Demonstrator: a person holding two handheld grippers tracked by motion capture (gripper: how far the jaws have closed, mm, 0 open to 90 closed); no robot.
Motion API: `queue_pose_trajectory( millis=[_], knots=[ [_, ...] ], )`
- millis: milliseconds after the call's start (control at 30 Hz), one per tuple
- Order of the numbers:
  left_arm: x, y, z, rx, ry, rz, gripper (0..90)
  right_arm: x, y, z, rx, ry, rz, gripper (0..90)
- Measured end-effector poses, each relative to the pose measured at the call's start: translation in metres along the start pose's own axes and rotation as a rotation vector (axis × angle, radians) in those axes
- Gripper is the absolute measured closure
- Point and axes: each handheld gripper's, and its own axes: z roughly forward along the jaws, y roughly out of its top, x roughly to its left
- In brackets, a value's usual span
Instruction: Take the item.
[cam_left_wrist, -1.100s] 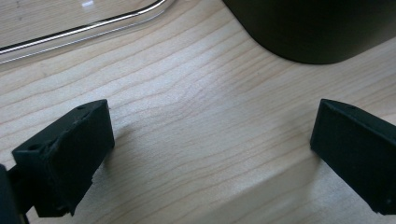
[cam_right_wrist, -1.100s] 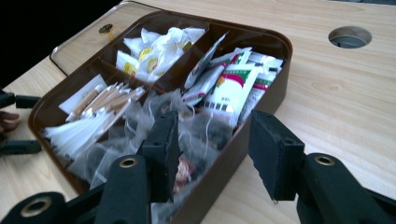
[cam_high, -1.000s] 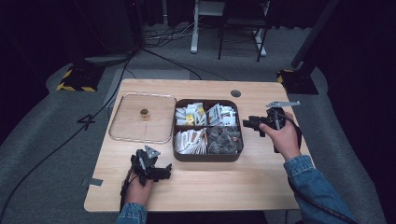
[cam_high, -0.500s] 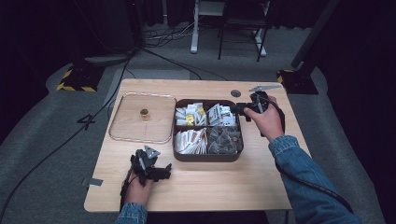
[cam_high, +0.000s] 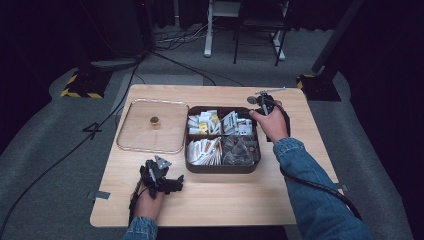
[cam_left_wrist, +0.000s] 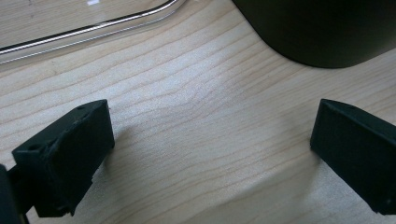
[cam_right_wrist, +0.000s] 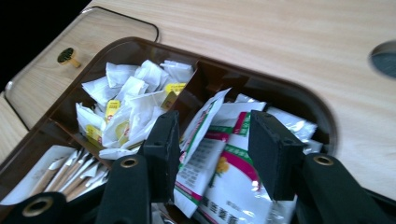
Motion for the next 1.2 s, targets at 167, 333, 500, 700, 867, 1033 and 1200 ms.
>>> queue_pose_trajectory(
  millis=[167, 333, 500, 700, 867, 1033, 1200],
  knots=[
    [0.0, 0.0, 0.0, 0.0, 0.001, 0.0, 0.0, 0.004, -0.006, 0.016, 0.03, 0.026, 0.022, 54.6],
    [0.0, 0.0, 0.0, 0.0, 0.001, -0.001, 0.0, 0.008, -0.01, 0.029, 0.06, 0.026, 0.024, 57.0],
    [0.0, 0.0, 0.0, 0.0, 0.001, -0.001, 0.0, 0.016, -0.012, 0.038, 0.084, 0.038, 0.014, 59.9],
    [0.0, 0.0, 0.0, 0.001, 0.002, 0.0, 0.0, 0.021, -0.016, 0.05, 0.115, 0.026, 0.01, 64.4],
    [0.0, 0.0, 0.0, 0.001, 0.001, -0.001, 0.0, 0.023, -0.018, 0.056, 0.14, 0.021, 0.013, 74.4],
    [0.0, 0.0, 0.0, 0.002, 0.002, 0.0, 0.0, 0.026, -0.017, 0.056, 0.149, 0.009, 0.046, 84.4],
    [0.0, 0.0, 0.0, 0.002, 0.002, 0.0, 0.0, 0.025, -0.016, 0.05, 0.135, -0.024, 0.079, 87.6]
  ],
)
